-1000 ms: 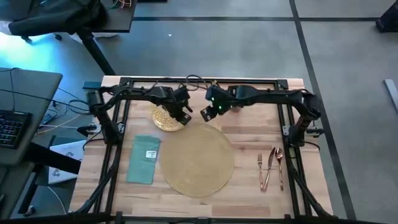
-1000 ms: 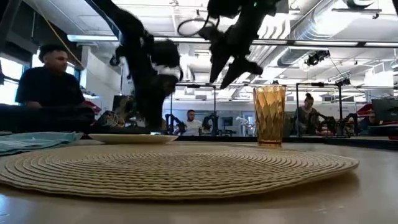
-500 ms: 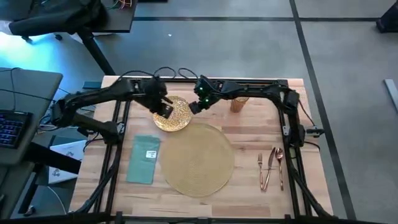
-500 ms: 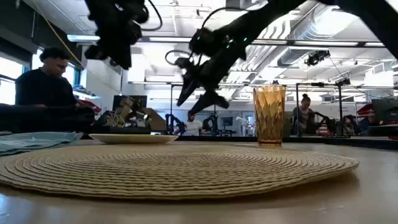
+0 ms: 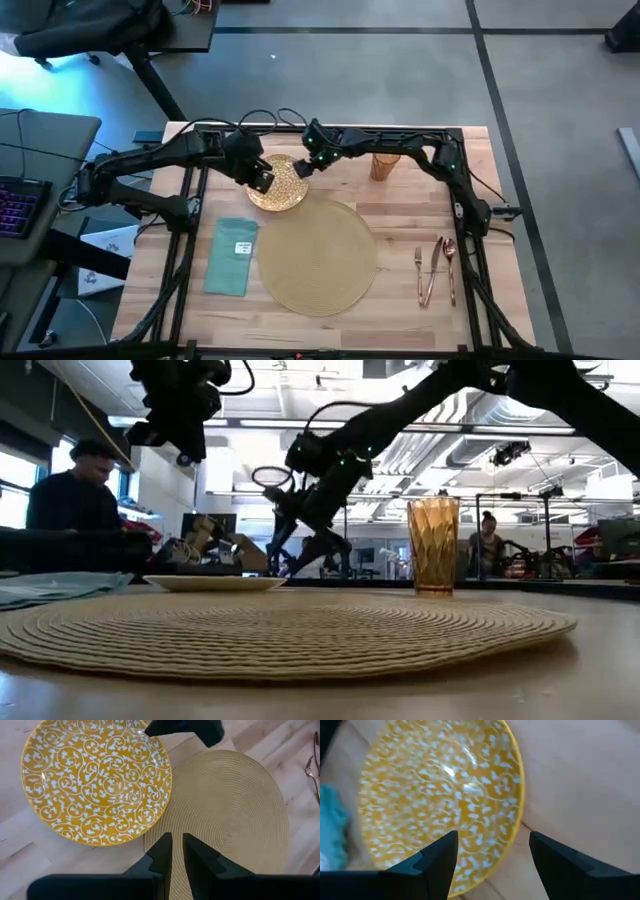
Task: Set table place
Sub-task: Put the yellow patterned plate on the mat
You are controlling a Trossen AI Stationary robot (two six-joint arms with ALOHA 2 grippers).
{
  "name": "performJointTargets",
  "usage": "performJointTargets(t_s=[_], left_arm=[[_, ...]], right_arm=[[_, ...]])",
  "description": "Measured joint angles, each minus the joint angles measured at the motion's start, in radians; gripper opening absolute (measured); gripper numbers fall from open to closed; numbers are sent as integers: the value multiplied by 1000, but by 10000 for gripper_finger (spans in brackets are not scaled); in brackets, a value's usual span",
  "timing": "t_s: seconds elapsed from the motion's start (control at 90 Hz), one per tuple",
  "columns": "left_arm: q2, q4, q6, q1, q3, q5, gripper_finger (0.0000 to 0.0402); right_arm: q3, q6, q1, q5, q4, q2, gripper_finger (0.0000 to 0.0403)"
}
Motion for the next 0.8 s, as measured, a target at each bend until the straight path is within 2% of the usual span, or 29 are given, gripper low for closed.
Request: performJointTargets(t_s=[0.178, 0.389, 0.467, 0.544, 0.667, 0.8], left_arm=[[3, -59, -31, 0, -24, -113, 30], [14, -28, -41, 81, -175, -143, 40], [23, 0, -27, 145, -226, -135, 60], [26, 95, -7, 219, -276, -97, 89], [27, 260, -18, 313, -371, -42, 137], [27, 354, -42, 389, -454, -37, 171]], right_arm=[[0, 28, 21, -19, -14, -1, 212], [0, 15, 58, -56, -80, -47, 211], [0, -29, 71, -67, -165, -102, 211], [1, -88, 87, -59, -278, -157, 211], [0, -149, 125, -6, -427, -235, 211], [0, -157, 160, 55, -506, -317, 211]])
